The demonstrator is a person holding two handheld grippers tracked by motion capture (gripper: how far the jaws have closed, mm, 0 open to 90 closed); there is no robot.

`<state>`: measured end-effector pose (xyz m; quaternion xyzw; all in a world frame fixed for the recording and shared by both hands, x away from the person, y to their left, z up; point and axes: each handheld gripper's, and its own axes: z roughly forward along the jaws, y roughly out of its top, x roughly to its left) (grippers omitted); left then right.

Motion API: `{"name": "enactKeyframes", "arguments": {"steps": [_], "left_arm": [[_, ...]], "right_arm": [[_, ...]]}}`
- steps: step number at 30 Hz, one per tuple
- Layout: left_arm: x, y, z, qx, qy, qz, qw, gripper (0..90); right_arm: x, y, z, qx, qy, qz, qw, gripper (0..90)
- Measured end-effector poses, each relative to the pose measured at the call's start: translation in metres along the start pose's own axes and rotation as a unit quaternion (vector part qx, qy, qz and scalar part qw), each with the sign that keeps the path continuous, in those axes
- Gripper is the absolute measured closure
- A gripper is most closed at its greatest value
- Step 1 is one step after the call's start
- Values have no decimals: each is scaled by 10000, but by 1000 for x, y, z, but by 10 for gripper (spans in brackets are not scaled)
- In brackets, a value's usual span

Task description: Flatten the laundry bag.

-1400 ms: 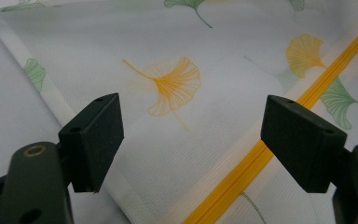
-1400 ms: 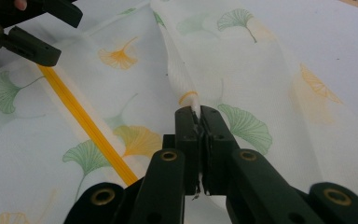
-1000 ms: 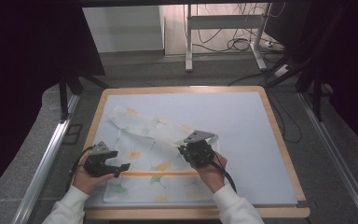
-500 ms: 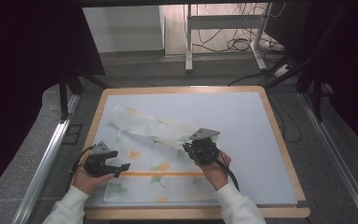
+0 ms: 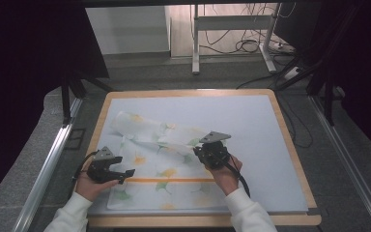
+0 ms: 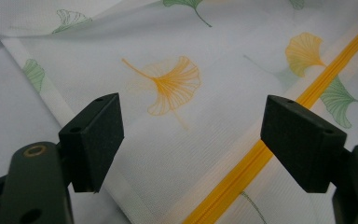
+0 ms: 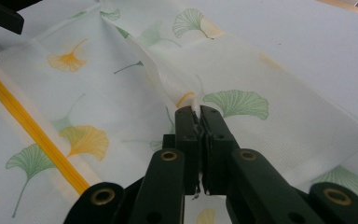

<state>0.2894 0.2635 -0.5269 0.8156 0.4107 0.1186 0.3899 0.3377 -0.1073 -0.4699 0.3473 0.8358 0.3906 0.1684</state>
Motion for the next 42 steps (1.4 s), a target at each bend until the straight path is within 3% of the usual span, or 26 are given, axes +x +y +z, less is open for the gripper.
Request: {"name": "enactKeyframes", "arguments": {"steps": [31,42], "left_arm": [[-1,1,1,0,-21,-14,10000,210],[-2,1,2,8,-22,-27,10000,211]], "right_arm": [[-23,1,8,46,-288,156,9995,857],[-42,1,9,19,-407,349,9986,857]]}}
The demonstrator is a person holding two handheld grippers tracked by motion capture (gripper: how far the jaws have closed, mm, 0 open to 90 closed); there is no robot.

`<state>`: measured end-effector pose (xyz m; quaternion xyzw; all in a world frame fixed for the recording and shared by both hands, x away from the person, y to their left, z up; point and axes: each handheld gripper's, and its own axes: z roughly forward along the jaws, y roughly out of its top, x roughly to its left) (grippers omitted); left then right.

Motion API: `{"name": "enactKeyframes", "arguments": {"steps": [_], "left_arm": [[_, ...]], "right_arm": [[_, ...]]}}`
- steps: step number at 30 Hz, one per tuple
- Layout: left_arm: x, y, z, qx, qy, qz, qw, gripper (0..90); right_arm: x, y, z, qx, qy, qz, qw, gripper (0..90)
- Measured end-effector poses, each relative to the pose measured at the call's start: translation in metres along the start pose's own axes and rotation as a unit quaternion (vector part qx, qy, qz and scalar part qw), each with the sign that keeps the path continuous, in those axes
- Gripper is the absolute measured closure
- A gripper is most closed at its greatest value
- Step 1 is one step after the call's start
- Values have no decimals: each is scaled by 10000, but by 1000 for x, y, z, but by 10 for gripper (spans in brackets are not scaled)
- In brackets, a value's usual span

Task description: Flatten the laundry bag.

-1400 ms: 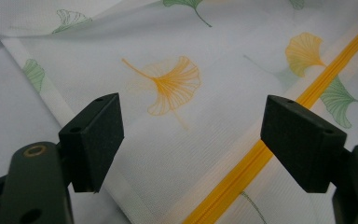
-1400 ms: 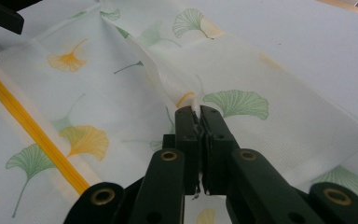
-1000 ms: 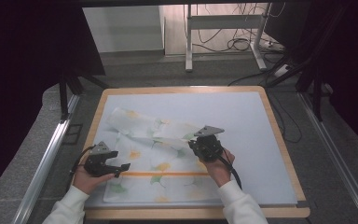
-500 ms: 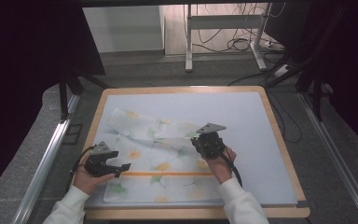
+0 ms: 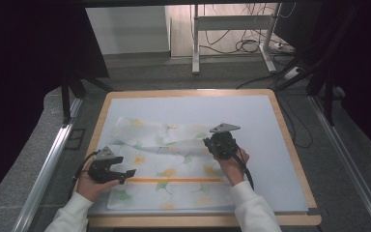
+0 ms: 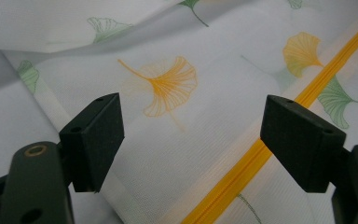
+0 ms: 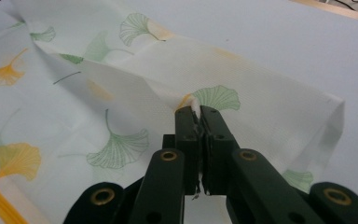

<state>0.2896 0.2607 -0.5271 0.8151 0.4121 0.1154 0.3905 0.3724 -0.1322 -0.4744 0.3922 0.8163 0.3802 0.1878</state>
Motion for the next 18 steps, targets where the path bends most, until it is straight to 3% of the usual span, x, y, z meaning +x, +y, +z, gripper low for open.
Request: {"name": "enactKeyframes", "arguments": {"steps": [18], "left_arm": [[0,0,-1,-13,-8,18,10000,212]], "right_arm": [[-18,5,15,60,-93,134,9998,857]]}}
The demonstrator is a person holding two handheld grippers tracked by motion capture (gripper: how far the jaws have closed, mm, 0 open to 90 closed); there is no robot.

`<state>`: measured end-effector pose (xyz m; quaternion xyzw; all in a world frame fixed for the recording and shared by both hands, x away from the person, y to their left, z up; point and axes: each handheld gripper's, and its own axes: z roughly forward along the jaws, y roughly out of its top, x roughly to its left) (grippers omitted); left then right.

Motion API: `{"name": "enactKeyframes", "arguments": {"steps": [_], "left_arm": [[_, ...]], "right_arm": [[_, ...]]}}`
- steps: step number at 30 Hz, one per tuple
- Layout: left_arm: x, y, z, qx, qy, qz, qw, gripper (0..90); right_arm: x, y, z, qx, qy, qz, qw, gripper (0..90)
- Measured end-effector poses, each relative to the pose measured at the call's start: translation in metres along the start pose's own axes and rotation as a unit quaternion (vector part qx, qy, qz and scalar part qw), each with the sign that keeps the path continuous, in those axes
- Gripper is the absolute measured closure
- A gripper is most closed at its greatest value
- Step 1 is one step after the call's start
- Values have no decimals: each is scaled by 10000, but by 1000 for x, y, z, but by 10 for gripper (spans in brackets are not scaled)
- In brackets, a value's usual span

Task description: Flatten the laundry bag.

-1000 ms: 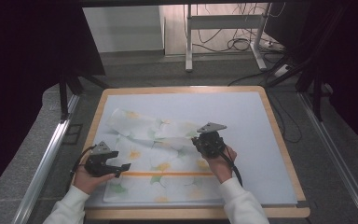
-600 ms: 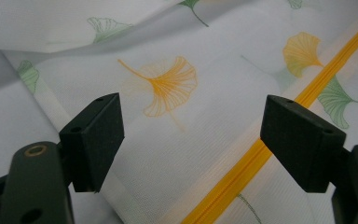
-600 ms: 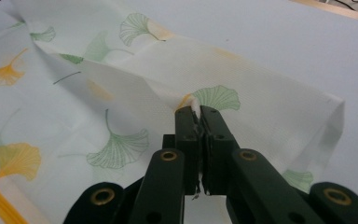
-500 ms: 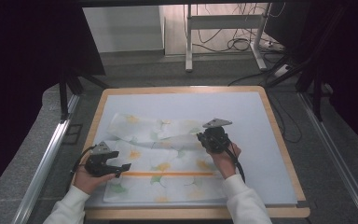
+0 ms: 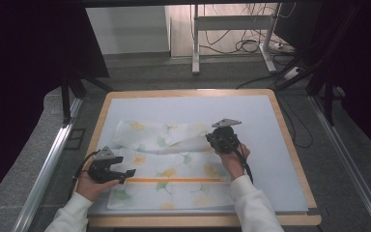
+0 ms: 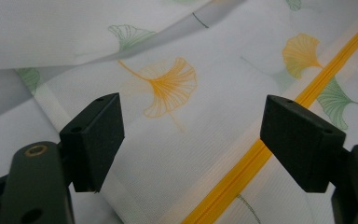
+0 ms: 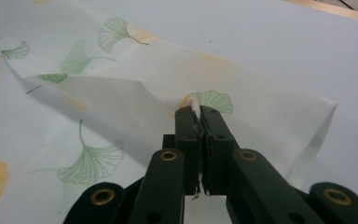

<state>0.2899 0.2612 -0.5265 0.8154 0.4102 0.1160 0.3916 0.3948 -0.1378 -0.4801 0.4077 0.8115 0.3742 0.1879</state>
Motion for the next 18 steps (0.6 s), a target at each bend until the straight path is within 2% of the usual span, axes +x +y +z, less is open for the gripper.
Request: {"name": "enactKeyframes", "arguments": {"steps": [8,18], "left_arm": [[0,0,0,1,-1,-13,10000,212],[1,0,-1,-11,2,-12,10000,212]], "right_arm": [[-11,-1,6,-4,-22,182,9998,857],[-26,7,12,-60,-24,358,9993,857]]}}
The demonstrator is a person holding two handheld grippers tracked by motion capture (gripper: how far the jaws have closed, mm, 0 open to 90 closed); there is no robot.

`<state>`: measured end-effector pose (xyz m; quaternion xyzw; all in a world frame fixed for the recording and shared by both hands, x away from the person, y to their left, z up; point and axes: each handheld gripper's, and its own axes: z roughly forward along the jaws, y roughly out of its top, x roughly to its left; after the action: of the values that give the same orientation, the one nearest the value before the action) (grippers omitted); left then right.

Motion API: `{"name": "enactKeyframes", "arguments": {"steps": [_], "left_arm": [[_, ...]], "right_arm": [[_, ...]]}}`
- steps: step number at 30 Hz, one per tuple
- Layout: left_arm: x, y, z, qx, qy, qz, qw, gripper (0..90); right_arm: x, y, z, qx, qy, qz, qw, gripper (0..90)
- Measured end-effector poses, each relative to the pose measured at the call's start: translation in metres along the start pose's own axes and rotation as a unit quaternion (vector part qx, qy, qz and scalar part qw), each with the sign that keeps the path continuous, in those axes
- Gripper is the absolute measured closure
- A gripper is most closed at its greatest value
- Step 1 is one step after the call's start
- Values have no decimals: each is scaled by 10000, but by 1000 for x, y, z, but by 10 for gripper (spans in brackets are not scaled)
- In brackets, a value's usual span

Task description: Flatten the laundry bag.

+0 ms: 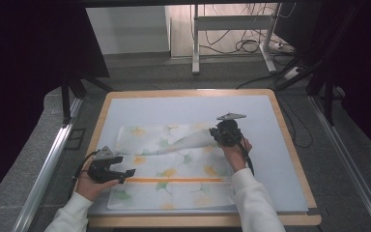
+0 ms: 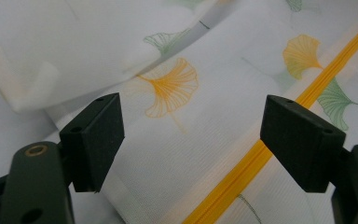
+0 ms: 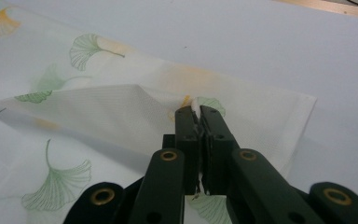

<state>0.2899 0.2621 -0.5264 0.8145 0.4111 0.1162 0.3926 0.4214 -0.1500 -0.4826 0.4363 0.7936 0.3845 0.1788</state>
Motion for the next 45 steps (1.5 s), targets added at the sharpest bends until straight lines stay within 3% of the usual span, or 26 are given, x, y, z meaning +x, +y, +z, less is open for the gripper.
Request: {"name": "enactKeyframes", "arguments": {"steps": [16,24,32,45], "left_arm": [[0,0,1,11,3,-4,10000,212],[2,-1,0,2,4,-29,10000,212],[5,-1,0,-11,-12,-57,10000,213],[7,-1,-1,-45,-35,-99,9999,213]], "right_arm": [[-13,-2,13,138,-22,207,9997,857],[-17,7,16,91,17,242,9997,857],[-25,19,29,177,4,405,9990,857],[-38,36,49,361,-265,637,9970,857]]}}
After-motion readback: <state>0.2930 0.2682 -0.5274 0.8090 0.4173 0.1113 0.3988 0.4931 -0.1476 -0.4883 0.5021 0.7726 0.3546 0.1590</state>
